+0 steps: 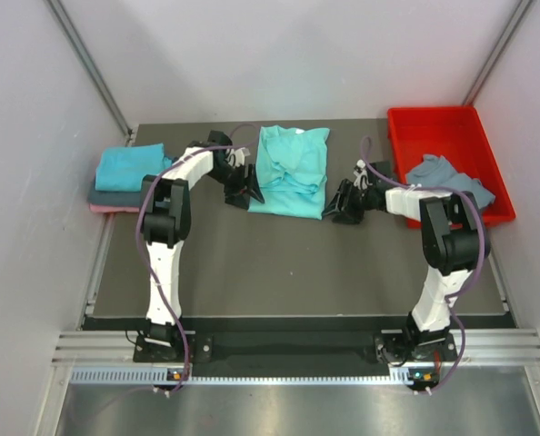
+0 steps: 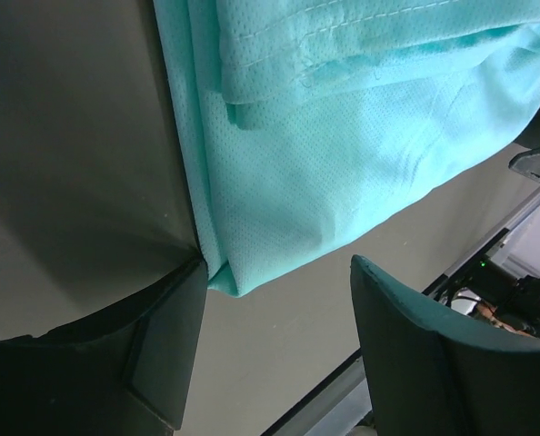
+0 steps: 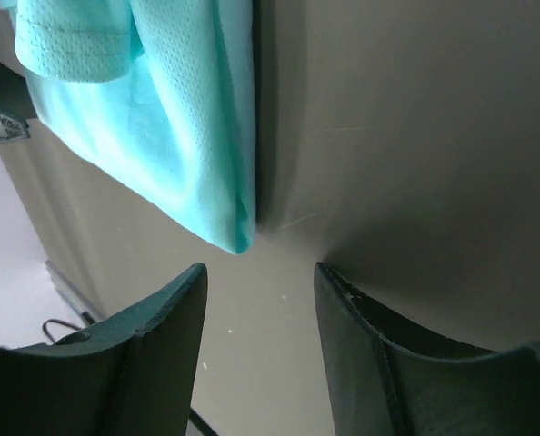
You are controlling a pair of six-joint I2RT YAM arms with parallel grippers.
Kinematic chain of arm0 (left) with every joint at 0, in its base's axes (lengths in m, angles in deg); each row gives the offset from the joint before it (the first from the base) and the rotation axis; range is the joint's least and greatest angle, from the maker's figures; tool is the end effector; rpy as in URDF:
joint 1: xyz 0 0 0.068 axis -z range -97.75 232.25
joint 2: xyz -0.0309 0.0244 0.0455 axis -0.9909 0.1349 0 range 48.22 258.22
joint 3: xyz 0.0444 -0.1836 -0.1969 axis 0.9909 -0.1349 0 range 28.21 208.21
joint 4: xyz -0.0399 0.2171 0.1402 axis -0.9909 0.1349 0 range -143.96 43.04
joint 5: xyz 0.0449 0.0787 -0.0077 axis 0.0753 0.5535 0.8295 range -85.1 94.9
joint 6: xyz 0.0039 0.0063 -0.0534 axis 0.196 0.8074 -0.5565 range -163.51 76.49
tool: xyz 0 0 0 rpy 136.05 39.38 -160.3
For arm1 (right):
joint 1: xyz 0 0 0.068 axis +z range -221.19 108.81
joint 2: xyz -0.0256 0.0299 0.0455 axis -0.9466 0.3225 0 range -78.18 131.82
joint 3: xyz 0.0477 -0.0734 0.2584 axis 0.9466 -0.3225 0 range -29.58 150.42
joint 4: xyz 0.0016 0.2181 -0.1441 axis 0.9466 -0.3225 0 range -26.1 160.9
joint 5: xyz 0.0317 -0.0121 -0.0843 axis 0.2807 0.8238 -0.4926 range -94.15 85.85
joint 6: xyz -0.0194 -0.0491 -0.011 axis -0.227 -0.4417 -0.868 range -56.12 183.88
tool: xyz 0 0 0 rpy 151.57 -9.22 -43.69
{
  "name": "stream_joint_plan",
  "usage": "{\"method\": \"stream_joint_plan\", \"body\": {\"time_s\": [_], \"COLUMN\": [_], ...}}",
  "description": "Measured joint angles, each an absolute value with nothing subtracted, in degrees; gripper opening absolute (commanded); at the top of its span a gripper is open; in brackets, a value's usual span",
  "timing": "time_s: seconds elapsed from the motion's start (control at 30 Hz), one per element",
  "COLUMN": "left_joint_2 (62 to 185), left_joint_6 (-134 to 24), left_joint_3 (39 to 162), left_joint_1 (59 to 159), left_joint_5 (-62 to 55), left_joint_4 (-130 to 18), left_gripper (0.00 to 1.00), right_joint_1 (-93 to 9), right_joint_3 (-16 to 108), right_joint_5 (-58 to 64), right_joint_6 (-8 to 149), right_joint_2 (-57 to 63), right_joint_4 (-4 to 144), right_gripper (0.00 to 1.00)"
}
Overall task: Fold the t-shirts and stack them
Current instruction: Fold the tshirt
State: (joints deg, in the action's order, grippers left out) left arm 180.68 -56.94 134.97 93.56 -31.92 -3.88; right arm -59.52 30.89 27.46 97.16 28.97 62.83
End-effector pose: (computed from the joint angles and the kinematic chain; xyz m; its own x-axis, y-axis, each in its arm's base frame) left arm 0.4570 -0.1130 0.1567 -0.9945 0.0092 -0.1040 0.0722 0.7796 -0.6221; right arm 0.3583 0.0930 0.1434 -0.9257 0.2861 -0.2475 0.0474 0.7368 0.6745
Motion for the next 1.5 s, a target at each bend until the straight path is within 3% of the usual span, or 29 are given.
{"method": "stream_joint_plan", "body": {"time_s": [0.4, 0.57, 0.63, 0.97, 1.1, 1.5], "left_joint_2": [180.7, 180.5, 180.5, 180.5, 180.5, 180.5], "left_joint_6": [-57.7, -58.3, -58.3, -58.6, -58.6, -58.4], "left_joint_3": [133.8, 132.3, 131.6, 129.5, 128.9, 128.8], "left_joint_1": [93.2, 93.0, 92.9, 92.8, 92.8, 92.8], "left_joint_5": [-33.6, -34.1, -34.1, -35.2, -35.1, -35.2], "left_joint_4": [-4.3, -4.3, -4.3, -4.4, -4.4, -4.3], "left_gripper": [0.65, 0.47, 0.39, 0.26, 0.03, 0.01], "right_joint_1": [-57.0, -56.3, -56.2, -56.2, -56.3, -56.5], "right_joint_3": [36.0, 36.2, 36.2, 34.9, 34.1, 33.0], "right_joint_5": [30.3, 30.7, 30.6, 29.8, 29.7, 30.1], "right_joint_6": [100.5, 101.6, 101.6, 101.6, 101.4, 101.0], "right_joint_2": [34.3, 35.0, 35.0, 34.3, 33.2, 32.0], "right_joint_4": [65.9, 67.0, 67.0, 66.7, 64.8, 63.0], "right_gripper": [0.51, 0.49, 0.43, 0.41, 0.42, 0.46]}}
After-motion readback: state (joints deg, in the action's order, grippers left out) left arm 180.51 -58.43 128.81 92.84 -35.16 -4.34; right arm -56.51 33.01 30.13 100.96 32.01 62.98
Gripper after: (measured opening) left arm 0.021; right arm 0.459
